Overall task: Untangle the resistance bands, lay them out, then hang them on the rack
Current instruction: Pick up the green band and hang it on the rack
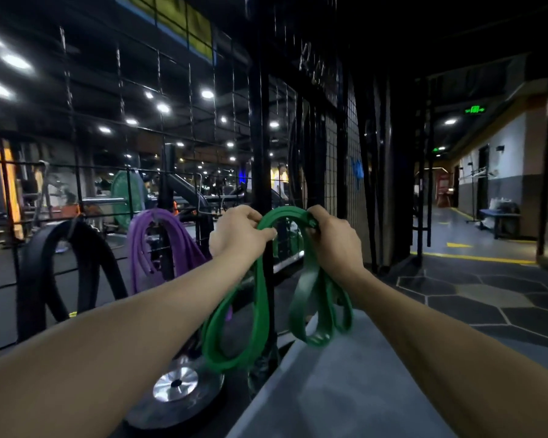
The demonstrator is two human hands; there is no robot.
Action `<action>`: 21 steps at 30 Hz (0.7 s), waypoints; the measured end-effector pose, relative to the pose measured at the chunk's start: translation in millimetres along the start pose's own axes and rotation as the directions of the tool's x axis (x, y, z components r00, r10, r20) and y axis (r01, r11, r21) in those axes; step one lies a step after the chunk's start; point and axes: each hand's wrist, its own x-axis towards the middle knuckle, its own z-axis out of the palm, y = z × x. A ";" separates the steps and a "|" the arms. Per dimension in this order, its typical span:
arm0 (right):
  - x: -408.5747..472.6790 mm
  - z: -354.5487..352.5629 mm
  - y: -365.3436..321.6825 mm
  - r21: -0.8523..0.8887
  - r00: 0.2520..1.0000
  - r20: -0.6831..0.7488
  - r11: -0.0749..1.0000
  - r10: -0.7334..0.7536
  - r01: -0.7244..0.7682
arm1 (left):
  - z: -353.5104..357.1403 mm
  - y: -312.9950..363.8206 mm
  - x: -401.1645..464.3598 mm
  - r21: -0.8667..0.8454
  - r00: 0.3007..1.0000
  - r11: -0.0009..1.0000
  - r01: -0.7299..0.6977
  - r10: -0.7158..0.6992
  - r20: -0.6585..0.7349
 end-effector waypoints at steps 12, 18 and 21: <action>75.0 53.9 -33.3 0.136 0.994 -0.112 0.991 0.006 0.009 | 1.6 -2.0 82.7 -0.037 0.955 0.998 -0.054 0.040 -0.293; 95.4 84.5 -56.9 0.250 0.996 -0.089 0.967 -0.023 0.045 | -24.7 -24.3 102.5 0.152 0.925 0.988 -0.028 0.083 -0.370; 100.4 101.5 -63.8 0.296 0.998 -0.069 0.955 -0.004 0.025 | -24.3 -32.8 107.8 0.188 0.920 0.982 -0.003 0.077 -0.384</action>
